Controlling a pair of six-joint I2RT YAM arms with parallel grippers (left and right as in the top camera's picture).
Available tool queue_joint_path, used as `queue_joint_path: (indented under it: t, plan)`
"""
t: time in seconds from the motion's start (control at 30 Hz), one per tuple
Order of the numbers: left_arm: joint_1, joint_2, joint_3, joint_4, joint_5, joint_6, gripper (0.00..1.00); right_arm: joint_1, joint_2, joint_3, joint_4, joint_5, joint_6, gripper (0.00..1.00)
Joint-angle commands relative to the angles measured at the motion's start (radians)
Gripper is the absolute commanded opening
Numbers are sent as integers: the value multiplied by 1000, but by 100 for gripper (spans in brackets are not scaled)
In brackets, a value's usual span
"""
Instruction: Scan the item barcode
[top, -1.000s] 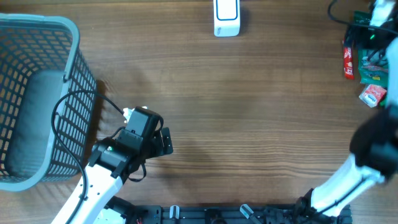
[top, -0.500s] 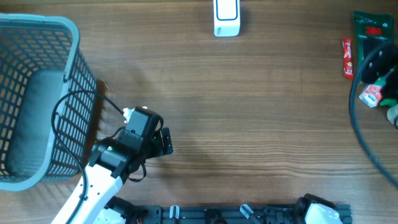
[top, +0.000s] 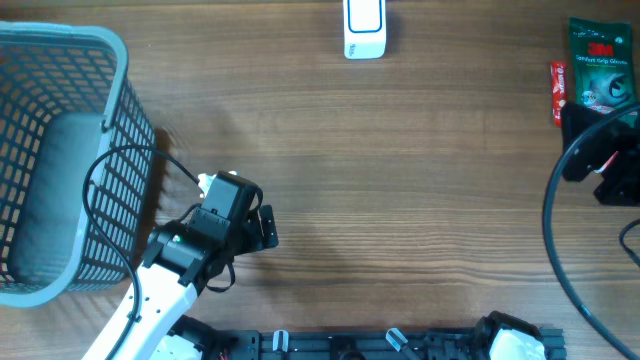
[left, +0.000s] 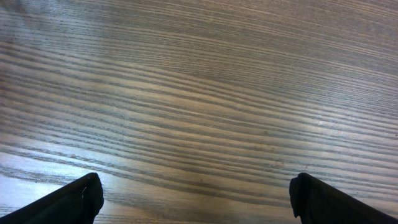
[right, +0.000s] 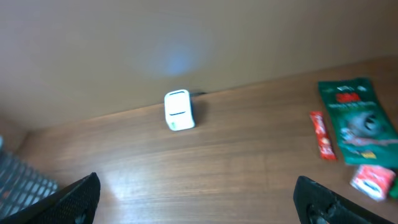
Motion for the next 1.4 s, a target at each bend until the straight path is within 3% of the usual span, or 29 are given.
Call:
queue_joint_path:
  t: [0.0, 0.27, 0.47, 0.97, 1.03, 1.13, 1.37]
  plan:
    - [-5, 0, 4, 2, -16, 11, 100, -2, -10, -9, 18, -169, -162, 100]
    - [-4, 0, 4, 2, -16, 11, 100, 7, -68, -13, 27, -268, -288, 100]
    - [-4, 0, 4, 2, -16, 11, 100, 163, -257, -174, 246, -210, -316, 99]
    - [-4, 0, 4, 2, -16, 11, 100, 331, -893, -1177, 1059, -187, -304, 100]
    - [-5, 0, 4, 2, -16, 11, 100, 341, -967, -1305, 1177, -162, -251, 100]
    - [-4, 0, 4, 2, -16, 11, 100, 344, -1035, -1423, 1272, -82, -149, 100]
    - [-4, 0, 4, 2, -16, 11, 100, 344, -1062, -1673, 1593, 53, -71, 100]
